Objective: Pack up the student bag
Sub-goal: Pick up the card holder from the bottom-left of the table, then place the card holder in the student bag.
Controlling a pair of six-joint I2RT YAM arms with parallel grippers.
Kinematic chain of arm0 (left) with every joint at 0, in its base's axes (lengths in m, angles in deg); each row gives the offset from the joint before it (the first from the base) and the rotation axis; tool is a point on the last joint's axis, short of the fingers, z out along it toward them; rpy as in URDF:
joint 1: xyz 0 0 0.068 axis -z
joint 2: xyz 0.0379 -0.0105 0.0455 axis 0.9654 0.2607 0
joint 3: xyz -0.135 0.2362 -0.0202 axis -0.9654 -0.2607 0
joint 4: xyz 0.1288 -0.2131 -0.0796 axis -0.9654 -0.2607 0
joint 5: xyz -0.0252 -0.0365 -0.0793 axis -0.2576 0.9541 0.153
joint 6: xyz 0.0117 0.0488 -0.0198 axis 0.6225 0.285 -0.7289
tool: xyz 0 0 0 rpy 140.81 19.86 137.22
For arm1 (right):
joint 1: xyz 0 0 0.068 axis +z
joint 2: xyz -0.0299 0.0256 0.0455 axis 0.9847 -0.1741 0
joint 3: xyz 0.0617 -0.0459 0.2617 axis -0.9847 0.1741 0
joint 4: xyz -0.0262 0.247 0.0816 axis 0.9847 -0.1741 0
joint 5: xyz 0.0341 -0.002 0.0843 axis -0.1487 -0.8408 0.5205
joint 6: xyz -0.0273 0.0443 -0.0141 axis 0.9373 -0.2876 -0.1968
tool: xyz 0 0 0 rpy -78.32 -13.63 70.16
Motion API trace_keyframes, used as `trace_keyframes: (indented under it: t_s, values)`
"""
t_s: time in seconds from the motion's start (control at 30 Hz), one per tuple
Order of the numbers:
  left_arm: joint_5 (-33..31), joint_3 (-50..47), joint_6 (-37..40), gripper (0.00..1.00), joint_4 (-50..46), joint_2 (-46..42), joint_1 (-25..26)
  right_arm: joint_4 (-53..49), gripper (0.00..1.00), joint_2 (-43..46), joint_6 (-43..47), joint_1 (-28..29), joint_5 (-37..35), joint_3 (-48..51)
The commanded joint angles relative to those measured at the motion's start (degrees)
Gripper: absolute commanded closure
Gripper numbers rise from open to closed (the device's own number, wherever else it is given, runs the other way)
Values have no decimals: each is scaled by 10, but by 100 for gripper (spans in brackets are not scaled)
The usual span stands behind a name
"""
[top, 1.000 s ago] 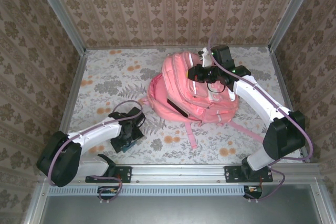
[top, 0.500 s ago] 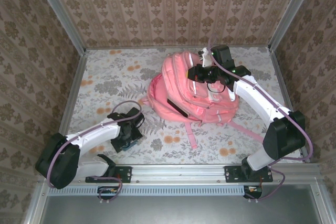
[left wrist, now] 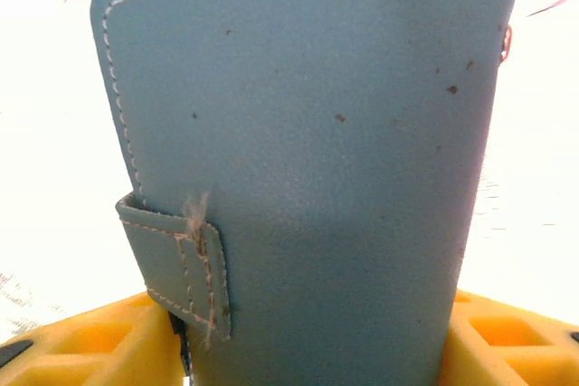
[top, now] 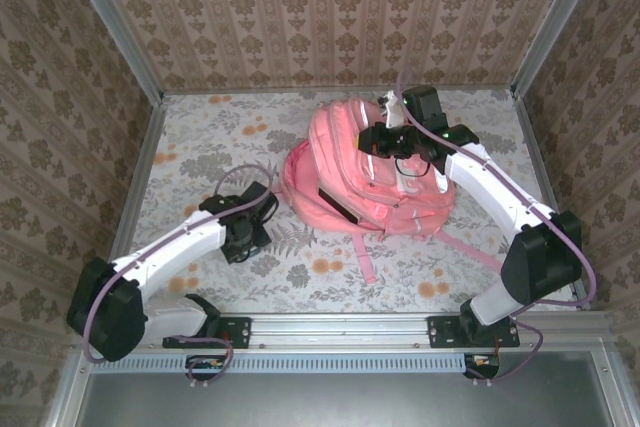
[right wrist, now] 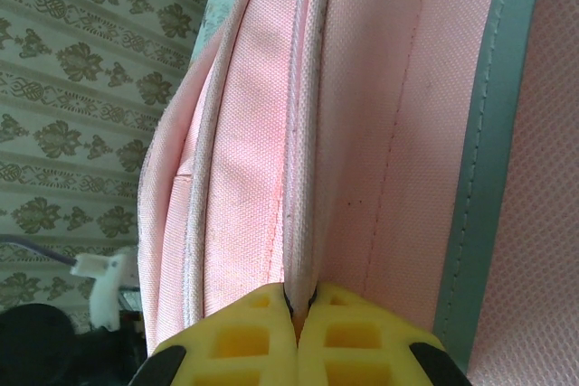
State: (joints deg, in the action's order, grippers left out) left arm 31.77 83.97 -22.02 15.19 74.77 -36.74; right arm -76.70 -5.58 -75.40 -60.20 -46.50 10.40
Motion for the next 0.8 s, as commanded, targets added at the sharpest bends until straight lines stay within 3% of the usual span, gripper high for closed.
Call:
trace_keyframes:
  t_s: [0.0, 0.2, 0.53, 0.77]
  values:
    - [-17, 64, 97, 40, 30, 25, -4, -12, 100, 40, 18, -7, 14, -28]
    - [43, 180, 261, 41, 119, 126, -17, -29, 100, 44, 19, -7, 13, -33]
    - [167, 378, 476, 43, 139, 328, -70, -43, 100, 50, 18, -8, 2, -47]
    - [204, 472, 533, 39, 90, 441, -68, -46, 100, 51, 21, -8, -6, -47]
